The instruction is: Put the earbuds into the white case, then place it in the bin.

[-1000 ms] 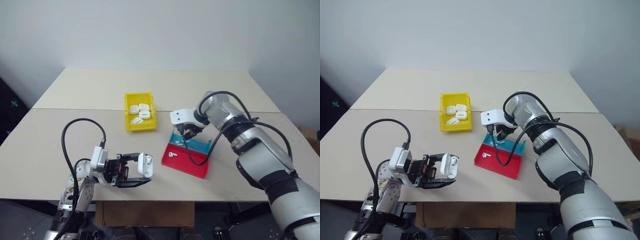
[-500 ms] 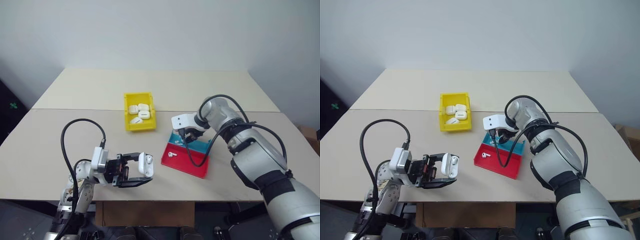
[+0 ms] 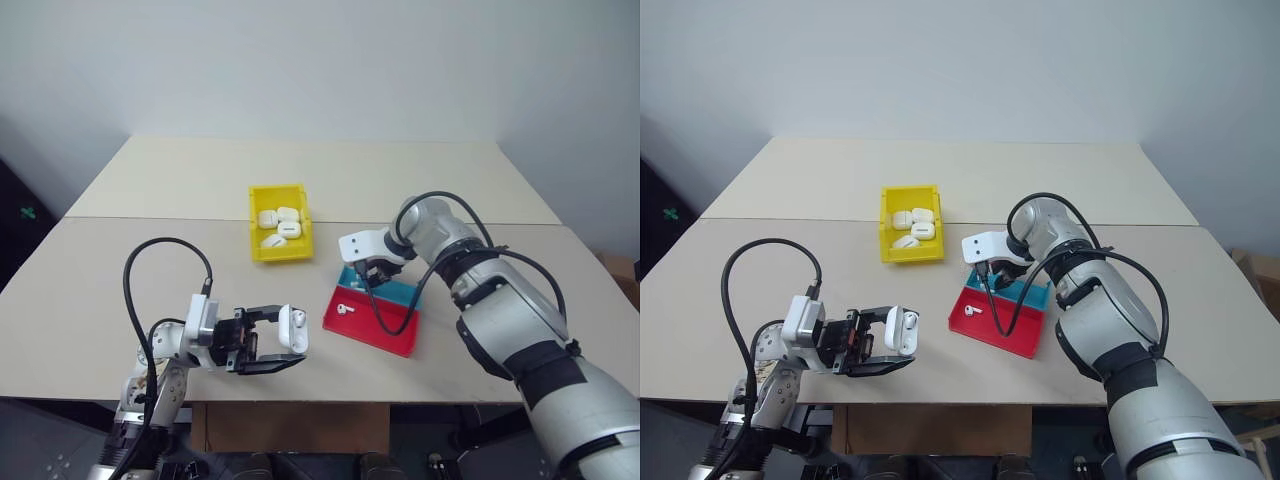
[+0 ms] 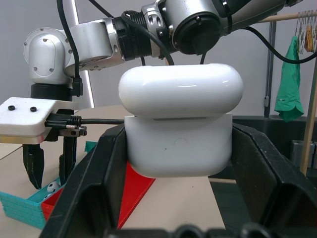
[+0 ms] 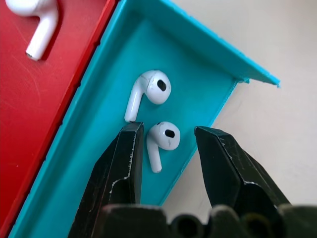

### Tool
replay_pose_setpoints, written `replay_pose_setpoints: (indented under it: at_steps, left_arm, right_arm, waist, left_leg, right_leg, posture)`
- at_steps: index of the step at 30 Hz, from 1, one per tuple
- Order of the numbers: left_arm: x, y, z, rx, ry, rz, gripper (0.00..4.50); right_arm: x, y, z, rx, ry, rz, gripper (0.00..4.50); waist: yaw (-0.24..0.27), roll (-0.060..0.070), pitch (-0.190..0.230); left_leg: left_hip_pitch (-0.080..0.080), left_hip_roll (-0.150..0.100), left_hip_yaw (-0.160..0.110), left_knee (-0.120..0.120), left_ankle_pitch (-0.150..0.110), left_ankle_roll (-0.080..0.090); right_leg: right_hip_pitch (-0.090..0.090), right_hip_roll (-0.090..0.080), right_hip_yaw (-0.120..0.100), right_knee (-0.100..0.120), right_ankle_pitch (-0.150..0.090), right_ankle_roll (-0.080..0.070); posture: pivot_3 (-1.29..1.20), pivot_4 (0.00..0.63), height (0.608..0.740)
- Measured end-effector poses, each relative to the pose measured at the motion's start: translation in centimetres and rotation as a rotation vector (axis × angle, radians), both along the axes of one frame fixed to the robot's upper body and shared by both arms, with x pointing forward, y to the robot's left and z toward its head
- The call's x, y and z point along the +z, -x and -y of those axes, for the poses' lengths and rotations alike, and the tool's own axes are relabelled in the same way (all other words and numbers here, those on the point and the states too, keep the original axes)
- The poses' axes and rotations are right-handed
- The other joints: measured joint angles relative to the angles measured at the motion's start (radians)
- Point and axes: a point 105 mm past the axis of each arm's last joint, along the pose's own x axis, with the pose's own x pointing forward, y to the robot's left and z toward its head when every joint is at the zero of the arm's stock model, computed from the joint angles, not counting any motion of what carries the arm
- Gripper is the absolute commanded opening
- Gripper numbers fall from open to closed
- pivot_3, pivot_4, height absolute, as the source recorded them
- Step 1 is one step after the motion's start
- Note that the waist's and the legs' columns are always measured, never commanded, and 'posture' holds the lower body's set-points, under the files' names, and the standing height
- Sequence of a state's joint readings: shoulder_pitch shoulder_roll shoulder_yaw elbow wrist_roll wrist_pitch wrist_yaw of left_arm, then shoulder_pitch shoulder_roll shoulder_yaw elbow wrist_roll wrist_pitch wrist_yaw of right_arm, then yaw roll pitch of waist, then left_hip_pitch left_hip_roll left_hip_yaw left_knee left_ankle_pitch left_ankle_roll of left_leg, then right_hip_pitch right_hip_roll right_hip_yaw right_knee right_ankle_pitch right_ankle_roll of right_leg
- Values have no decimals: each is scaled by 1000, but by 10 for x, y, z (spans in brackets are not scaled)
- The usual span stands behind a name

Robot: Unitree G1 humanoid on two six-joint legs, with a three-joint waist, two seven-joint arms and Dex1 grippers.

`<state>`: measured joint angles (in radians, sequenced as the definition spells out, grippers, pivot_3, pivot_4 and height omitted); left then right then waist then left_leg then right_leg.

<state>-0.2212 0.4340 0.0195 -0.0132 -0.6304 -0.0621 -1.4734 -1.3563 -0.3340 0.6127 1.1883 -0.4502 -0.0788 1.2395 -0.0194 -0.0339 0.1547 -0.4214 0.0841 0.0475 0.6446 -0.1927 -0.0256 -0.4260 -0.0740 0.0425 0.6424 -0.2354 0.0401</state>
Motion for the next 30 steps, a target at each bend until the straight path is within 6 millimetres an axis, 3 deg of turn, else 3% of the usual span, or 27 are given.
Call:
replay_pose_setpoints:
  at_steps: [15, 19, 30]
  left_arm:
    - [0, 0, 0, 3, 0, 3, 2791]
    - [0, 0, 0, 3, 0, 4, 2791]
    - [0, 0, 0, 4, 0, 4, 2791]
  right_arm:
    - [-1, 0, 2, -3, 11, 3, 2066]
    - [-3, 1, 2, 0, 13, -6, 1213]
    - [-4, 1, 1, 12, 7, -2, 1213]
  waist:
    - [-1, 0, 0]
    - [-1, 0, 0]
    - [-2, 0, 0]
  left_leg:
    - [0, 0, 0, 0, 0, 0]
    - [0, 0, 0, 0, 0, 0]
    - [0, 0, 0, 0, 0, 0]
  right_leg:
    - [0, 0, 0, 0, 0, 0]
    - [0, 0, 0, 0, 0, 0]
    - [0, 0, 0, 0, 0, 0]
  posture:
    - [0, 150, 740]
    - [0, 150, 740]
    - [0, 150, 740]
